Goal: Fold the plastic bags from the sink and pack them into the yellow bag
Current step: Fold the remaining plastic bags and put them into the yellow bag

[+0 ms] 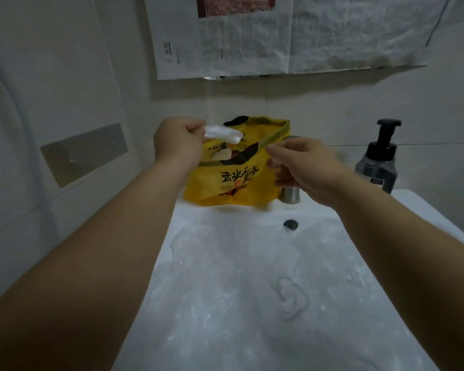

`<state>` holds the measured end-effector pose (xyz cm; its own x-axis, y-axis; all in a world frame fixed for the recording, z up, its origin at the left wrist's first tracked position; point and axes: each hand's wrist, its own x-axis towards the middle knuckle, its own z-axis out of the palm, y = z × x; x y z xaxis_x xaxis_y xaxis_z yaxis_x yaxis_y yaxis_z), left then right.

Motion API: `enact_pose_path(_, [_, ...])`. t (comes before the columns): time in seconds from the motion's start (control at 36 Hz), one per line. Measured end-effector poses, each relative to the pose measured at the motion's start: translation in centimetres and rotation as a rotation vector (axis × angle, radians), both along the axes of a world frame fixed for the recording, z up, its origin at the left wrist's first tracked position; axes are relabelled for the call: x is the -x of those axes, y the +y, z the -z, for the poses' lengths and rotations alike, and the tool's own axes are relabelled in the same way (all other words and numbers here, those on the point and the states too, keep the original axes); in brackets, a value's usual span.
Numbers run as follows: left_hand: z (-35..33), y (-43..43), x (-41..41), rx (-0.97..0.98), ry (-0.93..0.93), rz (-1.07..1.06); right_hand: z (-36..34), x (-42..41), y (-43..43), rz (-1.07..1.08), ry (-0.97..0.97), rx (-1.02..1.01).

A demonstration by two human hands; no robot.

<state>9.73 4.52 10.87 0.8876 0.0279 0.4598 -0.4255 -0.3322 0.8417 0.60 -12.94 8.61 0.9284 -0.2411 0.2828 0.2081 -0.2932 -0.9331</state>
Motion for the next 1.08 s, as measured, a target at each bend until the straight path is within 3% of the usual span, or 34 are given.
enact_pose_path(0.14, [-0.8,-2.5,-2.1,-0.151,-0.054,0.010,0.1,-1.5,-0.4,0.009,-0.009,0.007])
enact_pose_path(0.25, [-1.1,-5.0,-4.1,-0.164,0.033,0.131,0.1,-2.6,-1.2,0.019,-0.025,0.002])
enact_pose_path(0.42, [-0.5,-7.0,-4.5,-0.694,0.138,0.251,0.0,-3.3,-1.4,0.004,-0.023,-0.036])
enact_pose_path(0.58, [-1.1,-6.4,-2.7,-0.305,-0.076,0.100,0.2,-2.3,-1.0,0.045,-0.051,0.011])
enact_pose_path(0.69, [-0.4,-5.2,0.8,-0.155,-0.201,0.174,1.1,-0.3,-0.2,0.074,-0.040,-0.031])
enact_pose_path(0.81, [2.7,-4.5,5.0,-0.105,-0.214,0.225,2.8,3.0,0.1,0.095,0.014,0.022])
enact_pose_path(0.92, [6.9,-4.9,9.5,-0.161,-0.049,0.311,5.3,6.7,-0.2,0.127,0.101,0.077])
enact_pose_path(1.08, [12.7,-6.1,13.6,-0.745,0.388,0.544,9.2,10.3,-1.3,0.211,0.206,0.059])
